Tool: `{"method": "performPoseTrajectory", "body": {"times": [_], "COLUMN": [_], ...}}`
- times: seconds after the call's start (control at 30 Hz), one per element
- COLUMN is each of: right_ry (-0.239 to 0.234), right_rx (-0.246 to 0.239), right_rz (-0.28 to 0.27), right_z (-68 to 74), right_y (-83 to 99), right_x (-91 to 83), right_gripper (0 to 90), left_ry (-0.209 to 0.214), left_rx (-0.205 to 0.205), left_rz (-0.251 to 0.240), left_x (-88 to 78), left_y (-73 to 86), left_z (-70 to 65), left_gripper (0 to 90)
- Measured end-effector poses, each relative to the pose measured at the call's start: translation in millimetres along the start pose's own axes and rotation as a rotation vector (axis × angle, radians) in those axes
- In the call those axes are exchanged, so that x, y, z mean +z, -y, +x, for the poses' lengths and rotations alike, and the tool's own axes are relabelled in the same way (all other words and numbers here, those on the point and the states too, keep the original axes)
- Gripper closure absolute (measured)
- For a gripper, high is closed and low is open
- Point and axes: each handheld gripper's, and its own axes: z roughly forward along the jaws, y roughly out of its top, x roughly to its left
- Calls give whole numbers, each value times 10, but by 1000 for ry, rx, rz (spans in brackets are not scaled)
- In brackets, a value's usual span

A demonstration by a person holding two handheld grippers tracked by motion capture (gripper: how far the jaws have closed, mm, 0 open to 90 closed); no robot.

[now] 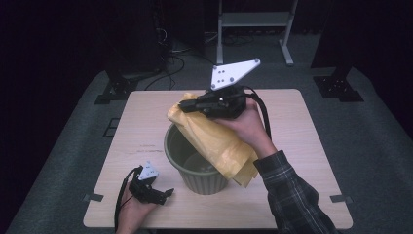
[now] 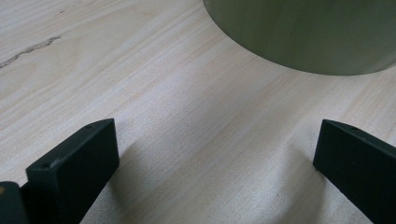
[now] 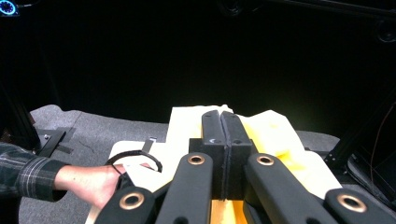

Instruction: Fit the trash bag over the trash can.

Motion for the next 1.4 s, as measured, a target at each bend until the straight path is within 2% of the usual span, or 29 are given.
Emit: {"method": "performPoseTrajectory", "body": {"times": [0.17, 0.2, 0.43, 0.6, 0.9, 0.93, 1.1, 1.4], "right_ry": [-30, -44, -70, -76, -65, -53, -53, -52], "right_rx": [9, 10, 2, -11, -20, -21, -11, -3], "right_rz": [-24, -30, -22, -19, -23, -31, -41, -31], "right_z": [-84, -108, -178, -190, -198, -210, -268, -314], "right_y": [-104, -135, -272, -370, -428, -428, -447, -445], "right_x": [165, 240, 523, 636, 656, 639, 637, 723], "right_gripper": [900, 900, 900, 900, 900, 900, 900, 900], "left_ry": [1, 1, 7, 8, 9, 9, 8, 10], "left_rx": [0, 0, 7, 7, 9, 9, 9, 11], "left_rz": [0, 1, 2, 2, 2, 2, 1, 2], "left_x": [-1, -1, -2, -2, -2, -2, -2, -2], "left_y": [0, 0, -1, -1, -2, -2, -1, -1], "left_z": [0, 0, -2, -3, -3, -3, -4, -4], "left_gripper": [0, 0, 0, 0, 0, 0, 0, 0]}}
